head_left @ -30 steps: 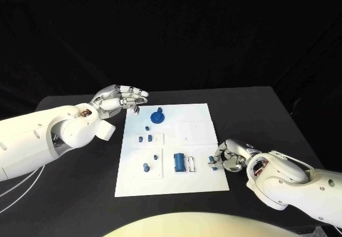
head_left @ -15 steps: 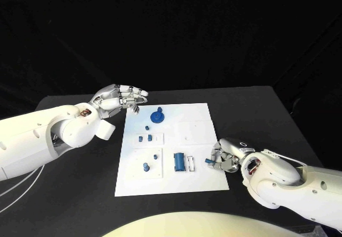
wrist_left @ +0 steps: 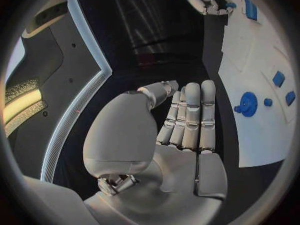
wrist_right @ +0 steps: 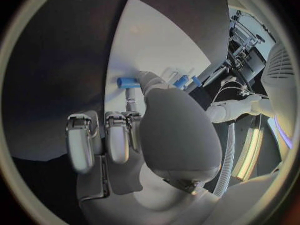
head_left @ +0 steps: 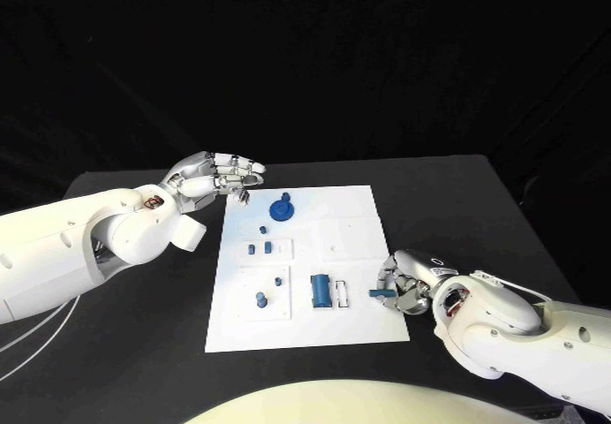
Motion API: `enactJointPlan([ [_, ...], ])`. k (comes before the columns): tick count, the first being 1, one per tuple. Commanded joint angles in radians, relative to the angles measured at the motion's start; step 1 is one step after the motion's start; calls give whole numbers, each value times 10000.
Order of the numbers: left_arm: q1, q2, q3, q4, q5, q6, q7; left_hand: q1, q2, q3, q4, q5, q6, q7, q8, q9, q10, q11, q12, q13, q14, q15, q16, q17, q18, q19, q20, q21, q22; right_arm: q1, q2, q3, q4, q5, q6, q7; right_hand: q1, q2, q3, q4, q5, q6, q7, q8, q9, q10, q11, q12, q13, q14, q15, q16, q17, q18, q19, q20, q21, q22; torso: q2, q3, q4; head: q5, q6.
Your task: Assemble the parts on the task board
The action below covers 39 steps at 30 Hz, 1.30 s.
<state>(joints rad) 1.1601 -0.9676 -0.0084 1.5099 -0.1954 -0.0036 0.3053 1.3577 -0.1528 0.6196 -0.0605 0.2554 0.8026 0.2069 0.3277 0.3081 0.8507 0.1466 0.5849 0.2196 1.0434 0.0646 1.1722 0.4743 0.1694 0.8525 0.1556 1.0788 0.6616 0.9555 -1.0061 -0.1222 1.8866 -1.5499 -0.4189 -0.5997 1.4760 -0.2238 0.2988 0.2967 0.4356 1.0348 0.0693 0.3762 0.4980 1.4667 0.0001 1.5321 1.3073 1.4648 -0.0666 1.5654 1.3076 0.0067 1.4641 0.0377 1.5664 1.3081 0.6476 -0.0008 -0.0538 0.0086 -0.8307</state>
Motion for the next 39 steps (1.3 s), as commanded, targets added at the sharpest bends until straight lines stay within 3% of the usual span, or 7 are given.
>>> enactJointPlan([
  [1, 3, 13, 5, 25, 6, 133, 89, -46, 68, 62, -11, 40, -75, 116, 57, 17, -81, -7, 50, -10, -62, -2, 65, 14, 170, 20, 18, -15, -16, 25, -20, -89, 80, 1637, -154, 3, -231, 23, 514, -243, 367, 14, -23, 97, 140, 853, -96, 33, 2438, 1042, -75, 17, 2550, -67, 1067, -72, 44, 2627, 3, 1, -2, 19, -7],
  [8, 4, 20, 5, 32, 6, 123, 79, -46, 68, 62, -11, 40, -75, 116, 57, 17, -81, -7, 50, -10, -62, -2, 65, 14, 170, 20, 18, -15, -16, 294, 71, -83, 339, 2999, -693, 313, -439, -6, 844, -347, 766, -42, -29, 176, 275, 867, -103, 55, 2451, 1040, -82, 11, 2539, -67, 1067, -79, 44, 2627, 4, -4, 11, -4, -31],
  [15, 4, 23, 5, 37, 5, 104, 68, -38, 71, 73, -18, 42, -74, 114, 62, 18, -80, -9, 58, -11, -61, -4, 65, 14, 171, 21, 17, -12, -16, 357, 356, -82, 300, 4111, -1158, 413, -921, -207, 853, -247, 768, -71, -34, 215, 361, 882, -99, 78, 2465, 1046, -79, 24, 2566, -67, 1067, -75, 44, 2627, 5, 0, -2, 7, -50],
  [23, 4, 29, 5, 43, 4, 105, 60, -35, 69, 80, -25, 41, -75, 114, 65, 19, -80, -10, 64, -12, -61, -6, 66, 14, 171, 21, 16, -10, -15, 359, 800, -86, 31, 4495, -1222, 351, -1319, -236, 850, -146, 466, -67, -57, 245, 427, 890, -118, 88, 2472, 1047, -91, 27, 2573, -67, 1067, -84, 44, 2627, 8, 7, -1, -9, -58],
  [29, 5, 29, 5, 55, -1, 118, 50, -35, 69, 80, -25, 41, -75, 114, 65, 19, -80, -10, 64, -12, -61, -6, 66, 14, 171, 21, 16, -10, -15, 347, 1078, -92, -197, 4548, -1133, 309, -2118, 6, 887, -81, 383, -36, -89, 285, 505, 930, -144, 161, 2513, 1060, -110, 54, 2632, -67, 1067, -97, 44, 2627, 11, 3, 9, -13, -47],
  [39, 5, 20, 5, 71, -6, 146, 35, -35, 69, 80, -25, 41, -75, 114, 65, 19, -80, -10, 64, -12, -61, -6, 66, 14, 171, 21, 16, -10, -15, 341, 1345, -96, -387, 4454, -1007, 288, -2604, 90, 928, -93, 186, -22, -110, 330, 576, 932, -161, 158, 2512, 1060, -126, 54, 2632, -67, 1067, -114, 44, 2627, 7, 5, -2, 0, -65],
])
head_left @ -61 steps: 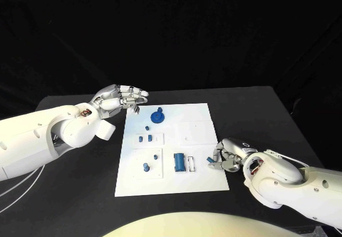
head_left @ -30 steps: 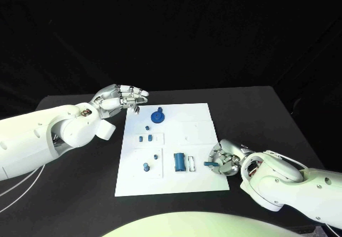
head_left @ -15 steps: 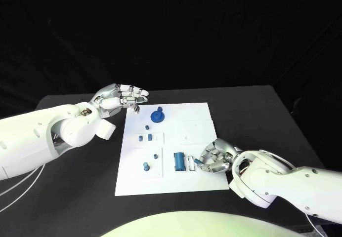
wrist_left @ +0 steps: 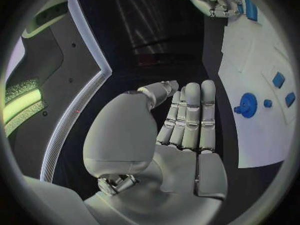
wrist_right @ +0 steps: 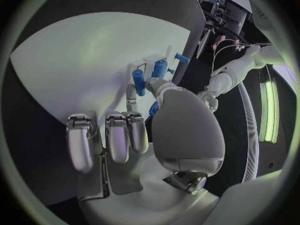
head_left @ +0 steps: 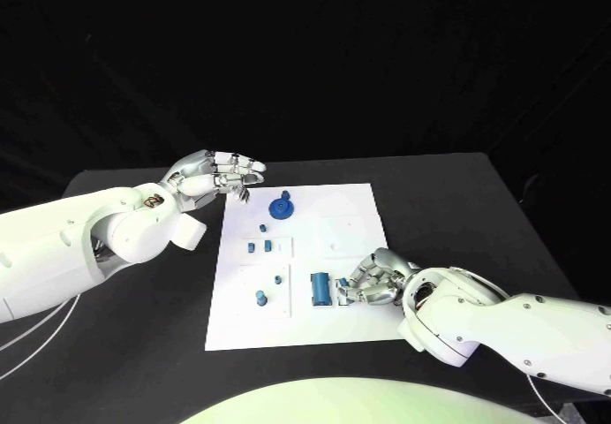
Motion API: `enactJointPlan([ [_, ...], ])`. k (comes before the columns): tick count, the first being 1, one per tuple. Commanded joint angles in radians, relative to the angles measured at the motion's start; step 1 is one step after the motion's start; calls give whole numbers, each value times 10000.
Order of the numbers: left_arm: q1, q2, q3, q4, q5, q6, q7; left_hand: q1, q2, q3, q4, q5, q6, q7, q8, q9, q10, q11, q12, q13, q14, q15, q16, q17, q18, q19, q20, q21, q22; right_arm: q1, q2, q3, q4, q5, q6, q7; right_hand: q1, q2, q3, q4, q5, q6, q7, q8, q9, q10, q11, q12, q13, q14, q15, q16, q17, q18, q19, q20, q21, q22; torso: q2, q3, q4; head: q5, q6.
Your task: Assemble the parts on the task board
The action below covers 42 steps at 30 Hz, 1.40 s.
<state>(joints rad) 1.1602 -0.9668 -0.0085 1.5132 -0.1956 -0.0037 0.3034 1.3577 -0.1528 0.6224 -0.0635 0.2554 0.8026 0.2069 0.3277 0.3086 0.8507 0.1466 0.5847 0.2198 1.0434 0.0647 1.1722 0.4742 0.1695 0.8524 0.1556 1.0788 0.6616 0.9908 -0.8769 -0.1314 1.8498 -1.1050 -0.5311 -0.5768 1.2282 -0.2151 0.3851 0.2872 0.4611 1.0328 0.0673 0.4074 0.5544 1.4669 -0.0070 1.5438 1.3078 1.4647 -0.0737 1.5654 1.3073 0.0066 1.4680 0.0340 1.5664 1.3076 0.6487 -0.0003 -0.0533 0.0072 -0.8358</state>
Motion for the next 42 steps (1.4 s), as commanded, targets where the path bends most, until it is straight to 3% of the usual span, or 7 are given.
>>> enactJointPlan([
  [1, 5, 11, 6, 39, -4, 149, 52, -35, 69, 51, 5, 41, -75, 114, 65, 14, -80, -10, 65, -14, -61, -6, 66, 15, 171, 22, 17, -9, -15, -12, 74, -4, -29, -18, 172, 47, -140, 0, 64, -2, -88, -1, -91, 21, 15, 924, -90, 31, 2501, 1061, -56, 54, 2635, -66, 1028, -77, 44, 2632, -3, 0, -9, 17, -12],
  [6, 6, 1, 6, 46, -29, 152, 46, -33, 64, 70, -8, 39, -77, 114, 75, 17, -80, -11, 86, -17, -61, -8, 67, 14, 171, 21, 15, -1, -13, -14, 153, -5, -69, -137, 545, -38, -308, -66, 26, -26, -752, 5, -106, 66, 83, 935, -104, 50, 2512, 1061, -67, 54, 2635, -66, 1028, -90, 44, 2632, -2, 0, 0, 36, -21],
  [18, 7, -22, 6, 60, -78, 152, 35, -34, 60, 75, -13, 38, -79, 114, 78, 18, -82, -10, 94, -19, -62, -8, 66, 13, 170, 20, 15, 2, -13, -21, 181, -6, -116, -335, 751, -115, -604, -78, -112, 15, -1162, -5, -90, 75, 120, 909, -88, -8, 2483, 1061, -56, 54, 2635, -66, 1028, -83, 44, 2632, -9, 3, -12, 60, -28],
  [24, 7, -26, 6, 54, -80, 158, 32, -34, 60, 75, -13, 38, -79, 114, 78, 18, -82, -10, 94, -19, -62, -8, 66, 13, 170, 20, 15, 2, -13, -25, 183, -6, -103, -362, 745, -54, -1201, 31, -851, 42, -2520, -1, -71, 72, 159, 904, -65, -23, 2477, 1061, -31, 54, 2635, -66, 1028, -57, 44, 2632, -6, 1, -13, 62, -32],
  [26, 7, -23, 6, 51, -80, 160, 31, -34, 60, 75, -13, 38, -79, 114, 78, 18, -82, -10, 94, -19, -62, -8, 66, 13, 170, 20, 15, 2, -13, -27, 181, -6, -94, -365, 722, -16, -1474, 66, -1310, 45, -2269, -4, -83, 82, 190, 905, -75, -21, 2479, 1061, -41, 54, 2635, -66, 1028, -62, 44, 2632, -7, 0, -15, 62, -29],
  [35, 7, -28, 6, 26, -83, 154, 30, -44, 61, 82, -10, 38, -80, 116, 84, 19, -84, -9, 103, -22, -63, -7, 65, 12, 169, 19, 15, 5, -12, -41, 76, -6, -11, -464, 593, 88, -1563, 615, -2999, 61, -2823, -21, -108, 121, 281, 901, -94, -34, 2475, 1061, -56, 54, 2635, -66, 1028, -73, 44, 2632, -11, 4, -9, 58, -29],
  [42, 8, -29, 6, 11, -84, 155, 31, -56, 66, 86, -2, 38, -79, 117, 87, 20, -86, -8, 108, -24, -62, -5, 65, 11, 169, 18, 16, 6, -13, -57, -41, -6, 103, -533, 577, 86, -1520, 747, -3270, 60, -2770, -22, -109, 125, 293, 903, -95, -30, 2477, 1061, -56, 54, 2635, -66, 1028, -72, 44, 2632, -10, 3, -12, 65, -19],
])
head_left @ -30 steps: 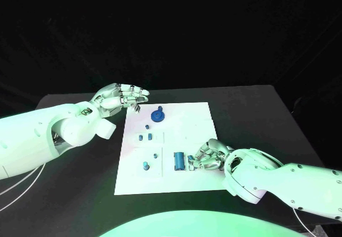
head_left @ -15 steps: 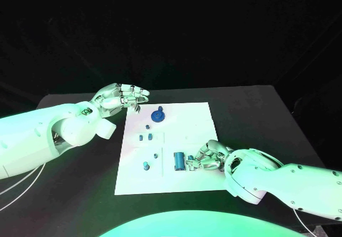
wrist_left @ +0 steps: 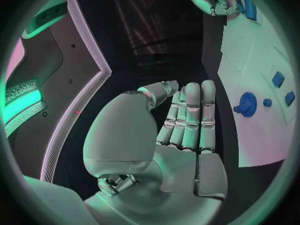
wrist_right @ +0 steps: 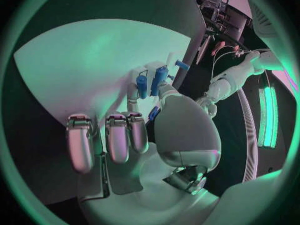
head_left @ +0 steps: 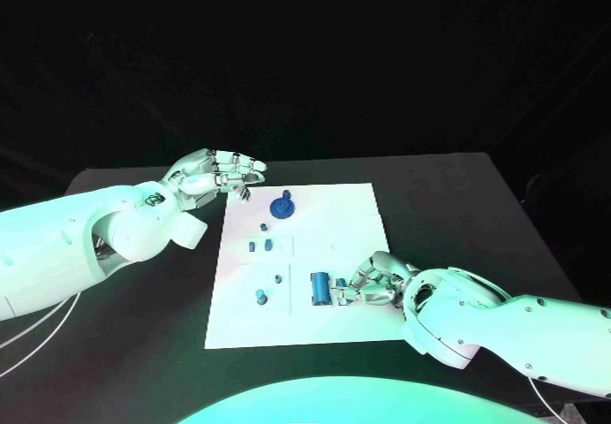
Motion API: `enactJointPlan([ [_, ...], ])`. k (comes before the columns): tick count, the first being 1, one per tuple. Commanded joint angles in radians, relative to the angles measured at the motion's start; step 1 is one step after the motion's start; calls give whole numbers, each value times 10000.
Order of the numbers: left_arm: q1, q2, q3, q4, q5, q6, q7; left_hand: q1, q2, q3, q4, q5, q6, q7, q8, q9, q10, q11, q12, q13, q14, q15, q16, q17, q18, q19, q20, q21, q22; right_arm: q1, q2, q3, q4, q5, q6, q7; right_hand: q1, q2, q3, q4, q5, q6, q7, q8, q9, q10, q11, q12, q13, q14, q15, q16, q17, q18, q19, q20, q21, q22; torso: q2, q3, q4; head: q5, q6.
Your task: Assemble the parts on the task board
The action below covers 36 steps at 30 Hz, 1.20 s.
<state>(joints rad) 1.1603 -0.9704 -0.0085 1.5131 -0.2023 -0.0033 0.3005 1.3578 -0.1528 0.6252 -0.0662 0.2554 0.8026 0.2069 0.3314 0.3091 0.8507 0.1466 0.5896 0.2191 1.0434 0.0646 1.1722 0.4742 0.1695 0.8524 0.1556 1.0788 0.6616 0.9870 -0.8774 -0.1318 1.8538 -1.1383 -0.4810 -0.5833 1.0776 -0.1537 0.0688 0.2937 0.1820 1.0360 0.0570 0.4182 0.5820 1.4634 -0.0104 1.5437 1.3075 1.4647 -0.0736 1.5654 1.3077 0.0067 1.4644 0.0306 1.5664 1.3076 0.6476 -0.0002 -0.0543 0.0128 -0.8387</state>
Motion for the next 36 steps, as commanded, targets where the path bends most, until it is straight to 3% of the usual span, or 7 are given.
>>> enactJointPlan([
  [1, 6, 8, 6, 11, -17, 153, 59, -56, 66, 58, 26, 38, -79, 117, 51, 15, -86, -8, 60, -17, -62, -5, 65, 12, 169, 18, 16, 6, -13, -23, -62, -3, 87, -213, 72, 145, 1, 151, -124, -6, 39, -55, -7, 17, 18, 940, -61, -26, 2482, 1061, -58, 54, 2631, -67, 1064, -37, 44, 2631, 1, 2, -2, 8, 9],
  [4, 6, 6, 6, 8, -17, 151, 58, -61, 70, 61, 30, 38, -79, 117, 53, 15, -87, -8, 62, -18, -62, -5, 65, 12, 168, 18, 17, 6, -13, -30, -132, -3, 156, -254, 70, 114, 71, 248, -182, -11, 126, -56, -9, 16, 22, 940, -63, -27, 2482, 1061, -59, 54, 2631, -67, 1064, -38, 44, 2631, 1, 1, -4, 12, 8],
  [8, 6, 4, 6, 8, -17, 155, 52, -62, 78, 69, 33, 40, -79, 116, 55, 16, -87, -8, 66, -19, -62, -5, 65, 11, 168, 18, 17, 6, -13, -36, -193, -3, 239, -288, 61, 74, 383, 484, -184, -27, 552, -24, -27, 24, 29, 956, -77, 9, 2502, 1061, -69, 54, 2631, -67, 1064, -45, 44, 2631, 1, 4, -2, 15, 7],
  [25, 5, 33, 6, -32, -24, 176, 45, -63, 86, 76, 35, 41, -79, 116, 58, 17, -88, -9, 69, -20, -62, -5, 65, 11, 169, 17, 17, 7, -14, -47, -287, -3, 367, -274, 72, 44, 537, 583, -187, -25, 965, -20, -32, 6, 14, 962, -86, 21, 2509, 1061, -78, 54, 2631, -67, 1064, -54, 44, 2631, -2, -13, 1, -5, -4],
  [36, 4, 47, 6, -49, -24, 175, 51, -63, 94, 95, 32, 42, -81, 114, 64, 18, -93, -11, 81, -24, -61, -7, 64, 9, 170, 16, 16, 11, -14, -50, -456, -3, 280, -315, 156, 150, 892, 538, -129, -73, 1000, -34, -37, -26, -9, 959, -90, 14, 2506, 1061, -82, 54, 2631, -67, 1064, -58, 44, 2631, -2, 0, -4, 15, 48],
])
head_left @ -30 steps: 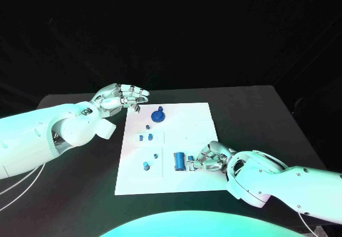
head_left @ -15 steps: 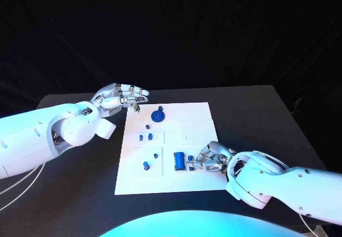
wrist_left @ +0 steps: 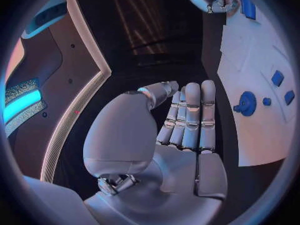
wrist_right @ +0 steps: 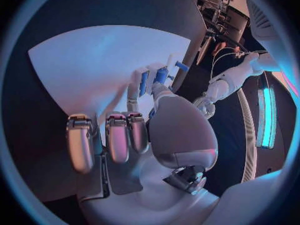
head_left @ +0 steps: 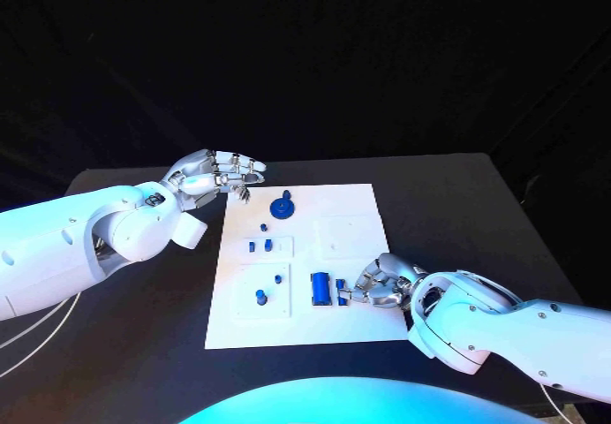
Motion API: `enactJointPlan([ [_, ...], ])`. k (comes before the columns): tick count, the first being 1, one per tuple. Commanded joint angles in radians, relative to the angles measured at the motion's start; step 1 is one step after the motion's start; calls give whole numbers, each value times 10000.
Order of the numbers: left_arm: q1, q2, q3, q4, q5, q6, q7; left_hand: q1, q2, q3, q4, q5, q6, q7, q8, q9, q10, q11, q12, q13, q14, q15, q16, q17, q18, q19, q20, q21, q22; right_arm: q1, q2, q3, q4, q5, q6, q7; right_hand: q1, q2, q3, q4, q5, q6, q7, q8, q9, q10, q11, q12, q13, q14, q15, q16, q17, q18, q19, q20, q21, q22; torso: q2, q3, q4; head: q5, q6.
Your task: Assemble the parts on the task board
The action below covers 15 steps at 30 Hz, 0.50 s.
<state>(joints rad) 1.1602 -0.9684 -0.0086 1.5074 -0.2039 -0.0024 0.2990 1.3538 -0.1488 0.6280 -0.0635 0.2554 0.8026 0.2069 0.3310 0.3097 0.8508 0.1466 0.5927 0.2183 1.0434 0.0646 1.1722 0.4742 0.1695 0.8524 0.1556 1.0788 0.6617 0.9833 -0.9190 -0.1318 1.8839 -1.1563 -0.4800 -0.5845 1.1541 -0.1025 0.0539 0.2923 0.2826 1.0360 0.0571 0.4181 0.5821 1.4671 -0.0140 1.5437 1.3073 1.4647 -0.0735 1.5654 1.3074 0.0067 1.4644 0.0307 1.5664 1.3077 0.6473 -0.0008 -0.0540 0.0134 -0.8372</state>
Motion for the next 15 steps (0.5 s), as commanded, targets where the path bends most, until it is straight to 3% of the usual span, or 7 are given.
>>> enactJointPlan([
  [1, 5, 32, 6, 3, -9, 165, 69, -23, 54, 68, 4, 42, -81, 114, 67, 12, -93, -11, 50, -16, -61, -7, 64, 9, 170, 16, 16, 11, -14, -13, -68, -2, -22, -134, 118, 223, 159, 24, 28, -61, -9, -34, -36, -28, -13, 923, -53, 18, 2509, 1061, -82, 54, 2634, -67, 1064, -60, 44, 2631, 0, 9, -9, 15, 38],
  [7, 4, 63, 4, -53, 32, 128, 115, -23, 54, 68, 4, 42, -81, 114, 67, 12, -93, -11, 50, -16, -61, -7, 64, 9, 170, 16, 16, 11, -14, 51, -312, 36, 18, 267, -397, 1110, 370, -40, 48, -34, 5, -270, 68, -212, -98, 900, 26, -30, 2487, 1057, -29, 44, 2613, -67, 1064, -32, 44, 2631, -32, 11, -31, 9, 124],
  [11, 0, 108, -12, -107, 434, -38, 266, -163, 19, 33, 83, 10, -107, 122, 81, 15, -127, 0, 78, -32, -60, 14, 70, 9, 163, 1, 34, -13, -34, 383, -425, 76, -366, 1565, -770, 3041, 585, -27, 87, -35, 17, -483, 190, -394, -178, 748, 139, -337, 2340, 1013, 68, -55, 2413, -30, 1019, 45, -142, 2581, -79, -24, -80, -11, 279],
  [15, -7, 186, -51, -194, 851, -400, 472, -508, -83, -159, 338, -30, -172, 110, 123, 36, -204, 0, 136, -55, -92, 57, 91, 18, 158, -37, 96, -207, -168, 753, -339, 119, -1189, 3560, -870, 5003, 1116, -7, 240, -42, -6, -627, 295, -559, -247, 73, 235, -1634, 1712, 739, 145, -652, 1382, 339, 510, 144, -2087, 2032, -208, -83, -142, 39, 469],
])
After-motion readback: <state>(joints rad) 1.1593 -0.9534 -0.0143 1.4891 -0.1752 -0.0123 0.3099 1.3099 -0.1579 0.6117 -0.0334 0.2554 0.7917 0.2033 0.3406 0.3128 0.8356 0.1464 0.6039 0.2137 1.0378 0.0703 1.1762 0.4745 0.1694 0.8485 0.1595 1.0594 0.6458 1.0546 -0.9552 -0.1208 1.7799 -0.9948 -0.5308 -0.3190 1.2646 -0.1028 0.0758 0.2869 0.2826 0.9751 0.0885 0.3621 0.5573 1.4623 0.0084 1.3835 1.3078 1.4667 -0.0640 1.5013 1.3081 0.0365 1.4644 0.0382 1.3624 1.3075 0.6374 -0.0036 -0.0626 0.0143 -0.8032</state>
